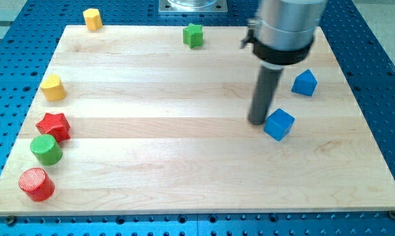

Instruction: Push the cube to the bottom right of the triangle

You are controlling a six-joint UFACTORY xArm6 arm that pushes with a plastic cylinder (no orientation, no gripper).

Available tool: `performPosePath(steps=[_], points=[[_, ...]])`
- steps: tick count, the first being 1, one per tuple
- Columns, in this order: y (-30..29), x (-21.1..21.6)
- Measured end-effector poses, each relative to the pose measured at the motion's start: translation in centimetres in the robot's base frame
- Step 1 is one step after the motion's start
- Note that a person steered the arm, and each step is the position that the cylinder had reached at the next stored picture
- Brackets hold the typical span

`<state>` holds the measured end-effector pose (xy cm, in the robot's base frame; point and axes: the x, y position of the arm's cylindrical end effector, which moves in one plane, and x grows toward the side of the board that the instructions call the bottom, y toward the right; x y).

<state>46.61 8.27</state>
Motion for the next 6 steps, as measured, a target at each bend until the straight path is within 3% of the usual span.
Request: performPosePath(steps=[2,3,4,6], points=[[5.3,2.1],[3.2,5.2],[9.3,7.0],[11.4,5.9]])
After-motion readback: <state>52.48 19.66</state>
